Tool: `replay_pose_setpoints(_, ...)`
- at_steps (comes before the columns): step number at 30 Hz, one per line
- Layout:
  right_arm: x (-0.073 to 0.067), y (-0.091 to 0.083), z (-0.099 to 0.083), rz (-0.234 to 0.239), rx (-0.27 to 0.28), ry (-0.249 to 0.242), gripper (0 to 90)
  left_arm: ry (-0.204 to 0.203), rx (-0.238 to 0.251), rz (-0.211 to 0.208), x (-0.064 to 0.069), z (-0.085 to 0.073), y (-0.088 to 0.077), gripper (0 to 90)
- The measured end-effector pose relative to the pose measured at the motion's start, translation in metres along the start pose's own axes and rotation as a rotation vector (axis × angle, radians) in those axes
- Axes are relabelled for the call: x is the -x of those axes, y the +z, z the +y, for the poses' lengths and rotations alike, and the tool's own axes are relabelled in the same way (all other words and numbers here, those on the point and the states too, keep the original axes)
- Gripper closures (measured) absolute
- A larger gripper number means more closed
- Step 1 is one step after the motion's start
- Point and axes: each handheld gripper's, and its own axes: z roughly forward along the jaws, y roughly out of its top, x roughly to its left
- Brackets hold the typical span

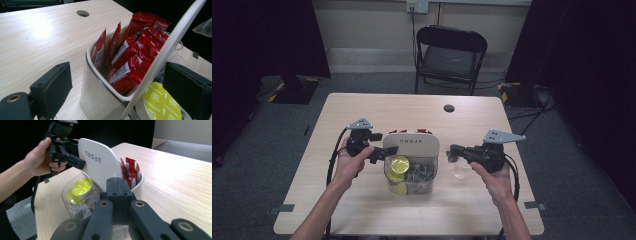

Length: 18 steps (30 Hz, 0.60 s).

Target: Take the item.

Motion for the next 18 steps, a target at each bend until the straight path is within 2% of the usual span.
replay_pose_setpoints(18, 0.032, -0.003, -0.022, -0.128, -0.043, 0.039, 90.0, -0.001, 0.0, 0.0, 0.001, 0.0, -0.001, 9.8)
